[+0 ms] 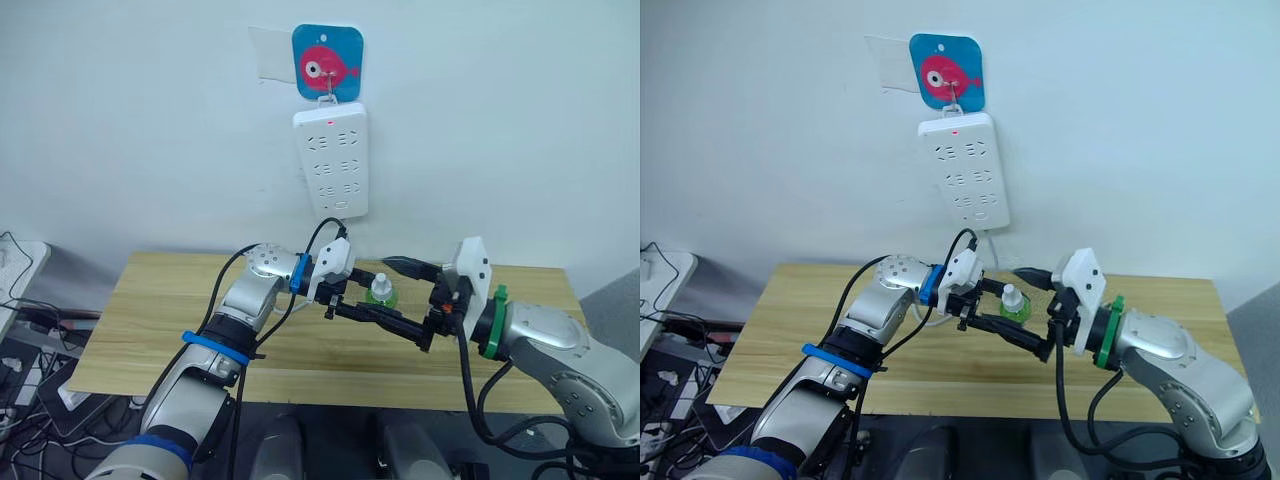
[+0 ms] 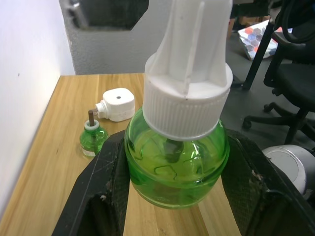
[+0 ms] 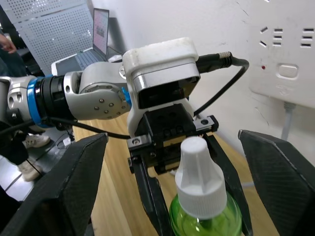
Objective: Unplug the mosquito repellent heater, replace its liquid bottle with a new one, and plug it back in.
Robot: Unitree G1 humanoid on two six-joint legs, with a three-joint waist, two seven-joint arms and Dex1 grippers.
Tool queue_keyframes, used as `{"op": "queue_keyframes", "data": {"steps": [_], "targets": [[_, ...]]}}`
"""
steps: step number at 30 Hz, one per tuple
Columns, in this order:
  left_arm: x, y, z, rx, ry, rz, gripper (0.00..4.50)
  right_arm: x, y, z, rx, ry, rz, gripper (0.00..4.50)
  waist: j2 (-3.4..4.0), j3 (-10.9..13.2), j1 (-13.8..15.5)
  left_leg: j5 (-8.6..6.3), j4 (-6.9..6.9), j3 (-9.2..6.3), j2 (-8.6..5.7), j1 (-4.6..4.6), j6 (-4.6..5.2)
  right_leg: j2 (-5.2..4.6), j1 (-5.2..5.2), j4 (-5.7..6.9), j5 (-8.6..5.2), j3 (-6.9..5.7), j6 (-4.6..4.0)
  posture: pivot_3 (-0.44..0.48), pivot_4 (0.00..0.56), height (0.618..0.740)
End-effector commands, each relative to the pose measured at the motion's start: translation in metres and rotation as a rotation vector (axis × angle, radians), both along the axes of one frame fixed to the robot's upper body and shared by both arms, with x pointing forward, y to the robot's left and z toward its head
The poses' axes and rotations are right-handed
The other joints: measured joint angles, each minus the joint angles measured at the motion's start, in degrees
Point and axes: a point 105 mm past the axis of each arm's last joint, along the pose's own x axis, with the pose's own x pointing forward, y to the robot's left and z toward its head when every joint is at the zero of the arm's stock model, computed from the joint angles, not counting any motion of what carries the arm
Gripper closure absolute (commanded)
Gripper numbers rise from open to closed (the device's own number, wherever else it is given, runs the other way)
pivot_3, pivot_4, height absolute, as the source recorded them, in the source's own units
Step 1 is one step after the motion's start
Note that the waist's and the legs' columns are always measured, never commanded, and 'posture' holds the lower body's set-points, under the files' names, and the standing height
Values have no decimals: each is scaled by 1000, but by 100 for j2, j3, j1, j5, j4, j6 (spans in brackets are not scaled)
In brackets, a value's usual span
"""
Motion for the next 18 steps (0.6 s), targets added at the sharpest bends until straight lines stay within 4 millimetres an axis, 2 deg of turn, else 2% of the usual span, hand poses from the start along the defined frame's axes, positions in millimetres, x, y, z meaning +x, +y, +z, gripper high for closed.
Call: {"op": "queue_keyframes", "data": {"steps": [1,9,10,16,18], "targets": [[0,-2,10,-26,-34,-10,2275,1,2,5,6,-28,6,1277,0,0,1,0,0,0,0,0,0,0,0,0,0,0,0,-42,199,740],[-2,-1,10,-28,-29,-12,2275,9,1,4,-47,-90,24,4060,0,0,-5,0,0,2,0,2,0,0,0,1,0,1,0,-43,197,740],[-2,-1,10,-27,-29,-11,2275,8,2,6,-39,-95,28,4226,0,0,-3,0,0,-3,1,1,0,1,0,1,0,-3,0,-43,197,740],[0,2,7,-13,-26,-2,2275,-3,6,41,72,-160,55,4225,0,0,-8,0,0,0,0,-2,0,-1,-2,0,0,0,0,-45,195,740],[1,5,3,0,-20,10,2275,-4,5,58,103,-201,40,4225,0,0,-9,0,0,-2,1,0,0,-1,-1,2,0,-2,-1,-47,196,740]]}}
